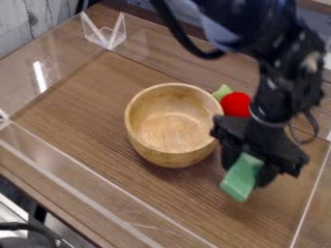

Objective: Remove the green block from the brown bowl and put it on the table

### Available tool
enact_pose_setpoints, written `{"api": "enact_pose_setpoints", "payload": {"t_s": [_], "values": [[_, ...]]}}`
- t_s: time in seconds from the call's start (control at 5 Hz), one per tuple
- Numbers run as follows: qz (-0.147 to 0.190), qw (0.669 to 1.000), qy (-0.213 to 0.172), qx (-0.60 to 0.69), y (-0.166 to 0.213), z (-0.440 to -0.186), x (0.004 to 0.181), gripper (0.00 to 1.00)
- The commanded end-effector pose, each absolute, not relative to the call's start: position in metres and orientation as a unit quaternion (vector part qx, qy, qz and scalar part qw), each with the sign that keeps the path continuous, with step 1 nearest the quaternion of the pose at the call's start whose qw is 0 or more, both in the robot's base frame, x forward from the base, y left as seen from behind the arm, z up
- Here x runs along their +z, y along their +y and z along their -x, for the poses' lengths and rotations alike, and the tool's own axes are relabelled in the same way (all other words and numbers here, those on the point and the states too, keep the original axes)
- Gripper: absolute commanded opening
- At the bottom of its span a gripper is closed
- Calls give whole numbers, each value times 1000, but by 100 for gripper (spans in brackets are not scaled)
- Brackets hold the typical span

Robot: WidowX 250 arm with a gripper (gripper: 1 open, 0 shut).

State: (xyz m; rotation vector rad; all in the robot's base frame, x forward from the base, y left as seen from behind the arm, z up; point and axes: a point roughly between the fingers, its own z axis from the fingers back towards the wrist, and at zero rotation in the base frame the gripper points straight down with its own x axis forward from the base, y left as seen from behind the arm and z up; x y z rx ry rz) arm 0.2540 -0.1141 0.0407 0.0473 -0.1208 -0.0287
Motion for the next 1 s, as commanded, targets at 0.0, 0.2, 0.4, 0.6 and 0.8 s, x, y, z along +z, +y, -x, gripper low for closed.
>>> {"api": "enact_pose_setpoints", "payload": {"t_s": [0.0, 0.2, 0.4, 0.6, 0.8], "values": [[-16, 996, -64, -61, -124, -257, 36, 0], [-15, 994, -62, -86, -125, -253, 39, 0], [-14, 992, -59, -109, -126, -250, 43, 0], [-13, 991, -57, -122, -126, -242, 42, 0], [-12, 989, -55, -136, -126, -236, 39, 0]]}}
